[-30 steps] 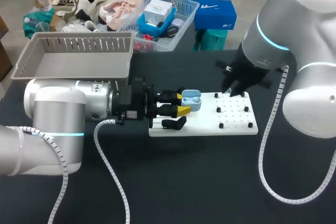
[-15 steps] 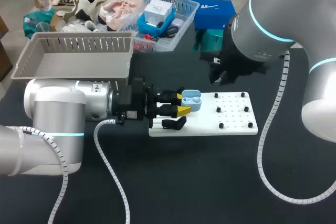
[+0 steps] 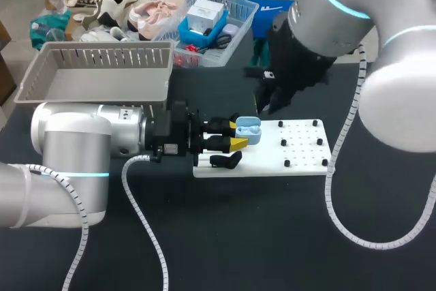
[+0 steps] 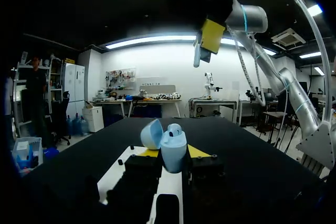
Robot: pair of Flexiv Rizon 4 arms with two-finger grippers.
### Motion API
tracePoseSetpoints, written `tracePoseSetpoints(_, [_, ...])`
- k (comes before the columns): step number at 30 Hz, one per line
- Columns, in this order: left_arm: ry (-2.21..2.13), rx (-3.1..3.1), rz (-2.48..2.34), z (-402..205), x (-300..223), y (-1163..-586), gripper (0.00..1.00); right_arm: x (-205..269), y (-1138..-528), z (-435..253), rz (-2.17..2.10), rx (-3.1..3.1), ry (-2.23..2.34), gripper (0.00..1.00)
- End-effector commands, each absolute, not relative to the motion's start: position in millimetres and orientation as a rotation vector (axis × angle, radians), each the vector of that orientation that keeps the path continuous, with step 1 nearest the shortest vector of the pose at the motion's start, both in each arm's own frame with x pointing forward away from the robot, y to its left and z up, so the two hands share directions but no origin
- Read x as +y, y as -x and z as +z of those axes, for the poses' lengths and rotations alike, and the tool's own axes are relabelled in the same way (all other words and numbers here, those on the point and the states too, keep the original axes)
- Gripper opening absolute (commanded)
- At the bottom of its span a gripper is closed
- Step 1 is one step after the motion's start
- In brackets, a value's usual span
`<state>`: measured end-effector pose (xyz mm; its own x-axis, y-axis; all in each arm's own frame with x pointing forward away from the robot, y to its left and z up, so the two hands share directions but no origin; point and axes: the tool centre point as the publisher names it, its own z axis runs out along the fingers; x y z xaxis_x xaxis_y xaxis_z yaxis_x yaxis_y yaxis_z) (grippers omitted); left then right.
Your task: Pick up each earbud case from the left stands, insert the matching earbuds, close the lid, and place the case in the box.
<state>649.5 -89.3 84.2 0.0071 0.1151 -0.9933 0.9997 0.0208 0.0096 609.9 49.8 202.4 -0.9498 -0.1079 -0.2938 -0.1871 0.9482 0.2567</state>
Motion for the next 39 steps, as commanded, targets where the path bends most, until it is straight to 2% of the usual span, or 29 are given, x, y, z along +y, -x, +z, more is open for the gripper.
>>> tracePoseSetpoints(1, [-1.277,1.3,-1.124,84.3,-89.9,-648.1,0.0,62.3,-619.4,199.5,0.395,3.0,0.29,0.0])
tracePoseSetpoints(22, [-1.277,1.3,-1.124,84.3,-89.9,-648.1,0.0,66.9,-615.4,192.8,0.369,3.014,0.334,0.0])
tracePoseSetpoints(25, [-1.277,1.3,-1.124,84.3,-89.9,-648.1,0.0,64.1,-618.2,191.2,0.616,2.959,0.472,0.0])
tracePoseSetpoints(39, [-1.277,1.3,-1.124,84.3,-89.9,-648.1,0.0,66.8,-630.2,181.3,0.498,2.968,0.638,0.0])
